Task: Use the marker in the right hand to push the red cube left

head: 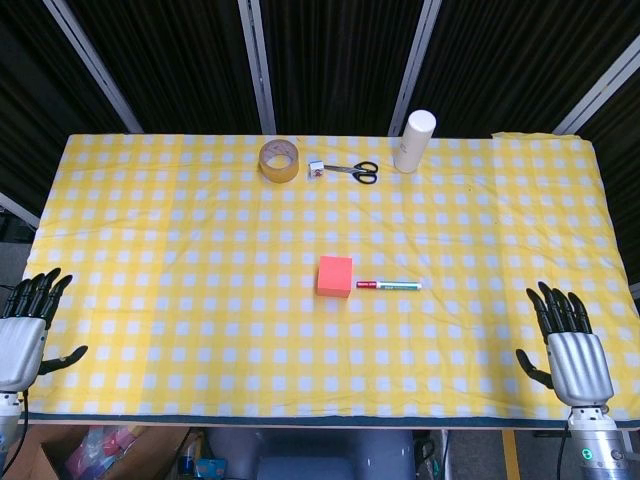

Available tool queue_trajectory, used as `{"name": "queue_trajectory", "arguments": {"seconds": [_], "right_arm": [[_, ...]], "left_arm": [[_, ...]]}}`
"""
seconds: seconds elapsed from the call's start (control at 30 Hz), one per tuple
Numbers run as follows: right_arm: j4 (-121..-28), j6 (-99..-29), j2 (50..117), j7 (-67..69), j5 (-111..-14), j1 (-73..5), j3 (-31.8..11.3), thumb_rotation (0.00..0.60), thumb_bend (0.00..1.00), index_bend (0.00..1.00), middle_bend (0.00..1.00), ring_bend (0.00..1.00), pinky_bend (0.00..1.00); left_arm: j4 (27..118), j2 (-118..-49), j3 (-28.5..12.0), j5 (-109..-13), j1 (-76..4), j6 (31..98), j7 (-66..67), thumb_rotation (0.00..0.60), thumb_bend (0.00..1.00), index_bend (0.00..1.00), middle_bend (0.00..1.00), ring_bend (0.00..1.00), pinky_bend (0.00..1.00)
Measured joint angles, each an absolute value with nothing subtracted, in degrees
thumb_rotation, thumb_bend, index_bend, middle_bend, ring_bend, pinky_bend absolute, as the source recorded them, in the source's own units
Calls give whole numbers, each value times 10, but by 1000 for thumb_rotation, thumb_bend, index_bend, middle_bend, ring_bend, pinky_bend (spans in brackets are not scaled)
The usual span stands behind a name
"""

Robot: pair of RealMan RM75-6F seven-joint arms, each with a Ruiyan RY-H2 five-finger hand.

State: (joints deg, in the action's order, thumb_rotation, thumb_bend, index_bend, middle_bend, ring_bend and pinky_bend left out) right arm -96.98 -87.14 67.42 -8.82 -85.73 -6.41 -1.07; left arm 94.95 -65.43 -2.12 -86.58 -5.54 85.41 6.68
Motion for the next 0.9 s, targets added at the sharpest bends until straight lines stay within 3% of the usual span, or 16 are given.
{"name": "queue_trajectory", "arguments": {"seconds": [0.4, 0.63, 0.9], "right_arm": [[-1054, -795, 703, -206, -802, -133, -66, 600, 308, 13, 0, 0, 11], [-1065, -747, 786, -324, -714, -194, -104, 600, 307, 198, 41, 0, 11], [-980, -715, 913, -395, -605, -273, -153, 600, 308, 352, 120, 1, 17]], "left_arm": [[950, -649, -21, -865, -59, 845, 46, 600, 0, 0, 0, 0, 0], [946, -647, -22, -868, -64, 840, 35, 600, 0, 0, 0, 0, 0], [942, -641, -16, -877, -62, 845, 34, 600, 0, 0, 0, 0, 0]]}}
